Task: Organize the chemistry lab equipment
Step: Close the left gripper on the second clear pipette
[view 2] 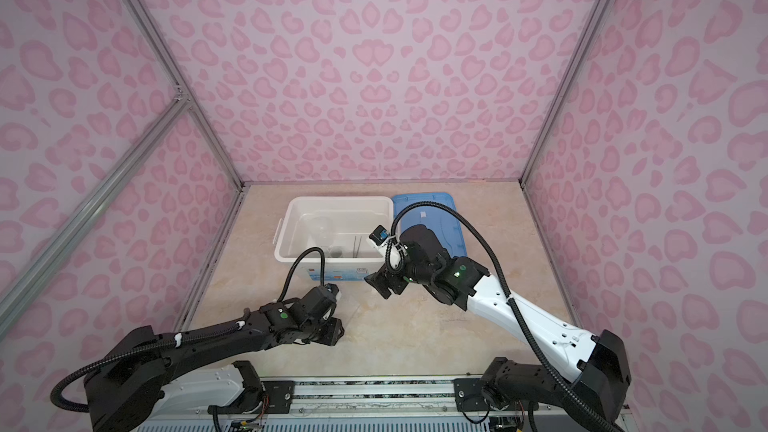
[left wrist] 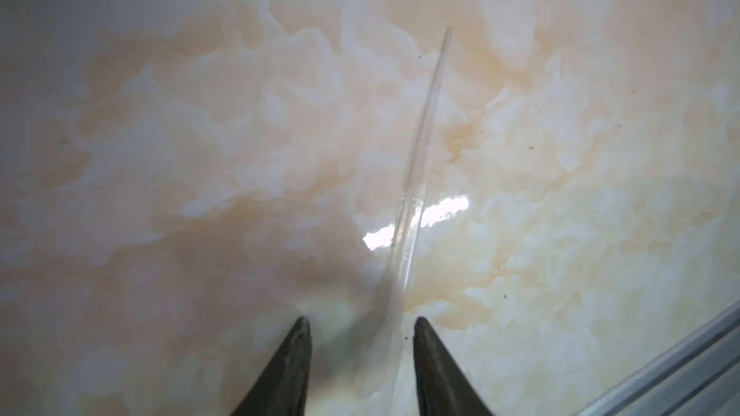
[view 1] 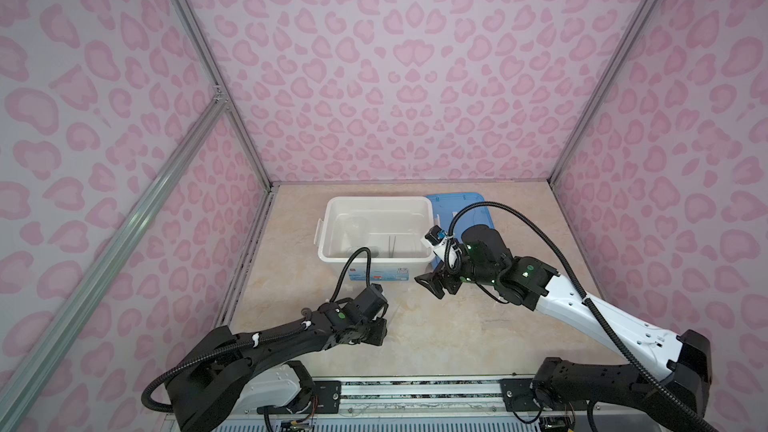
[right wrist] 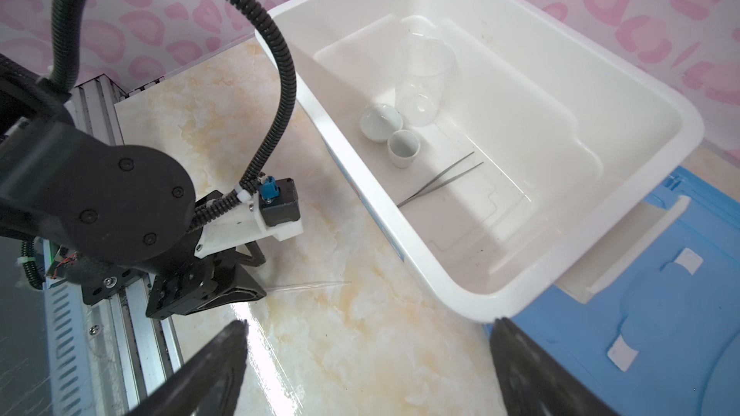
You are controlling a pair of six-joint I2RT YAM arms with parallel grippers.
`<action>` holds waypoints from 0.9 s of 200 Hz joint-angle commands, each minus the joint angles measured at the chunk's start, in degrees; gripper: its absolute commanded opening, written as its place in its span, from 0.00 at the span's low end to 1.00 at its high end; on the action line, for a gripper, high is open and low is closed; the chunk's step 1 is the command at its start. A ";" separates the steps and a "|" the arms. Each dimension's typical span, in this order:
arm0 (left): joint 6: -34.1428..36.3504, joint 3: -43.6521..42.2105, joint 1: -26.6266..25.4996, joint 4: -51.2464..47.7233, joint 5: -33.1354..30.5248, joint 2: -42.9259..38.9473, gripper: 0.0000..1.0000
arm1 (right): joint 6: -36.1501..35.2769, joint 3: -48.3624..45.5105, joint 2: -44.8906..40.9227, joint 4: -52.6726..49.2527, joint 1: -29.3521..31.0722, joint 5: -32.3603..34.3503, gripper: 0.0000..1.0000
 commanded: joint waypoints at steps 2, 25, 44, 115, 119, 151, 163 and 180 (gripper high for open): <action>-1.86 -0.20 -1.01 -6.84 -0.85 0.48 0.39 | -0.44 -0.08 0.28 1.16 -0.02 0.53 0.95; -2.95 -0.22 -1.51 -6.57 -0.54 1.23 0.37 | -0.29 -0.04 0.40 1.33 -0.05 0.92 0.95; -4.19 0.13 -1.79 -6.15 -0.05 1.87 0.27 | -0.09 -0.13 0.39 1.56 -0.04 1.00 0.95; -7.10 2.07 -4.81 -8.55 -2.43 5.34 0.19 | 0.36 -0.02 0.30 0.90 -0.03 1.11 0.95; -7.35 2.29 -5.08 -8.83 -2.69 5.41 0.19 | 0.55 -0.04 0.37 0.90 -0.03 1.17 0.95; -7.79 3.30 -5.25 -9.55 -3.40 4.19 0.06 | 1.48 0.29 0.75 1.38 -0.03 1.62 0.99; -7.95 3.88 -5.25 -10.04 -3.62 3.51 0.03 | 1.49 0.55 0.83 1.30 -0.03 1.66 0.99; -8.61 4.32 -5.25 -10.54 -4.05 1.58 0.03 | 1.60 0.68 0.73 1.38 -0.03 1.74 0.98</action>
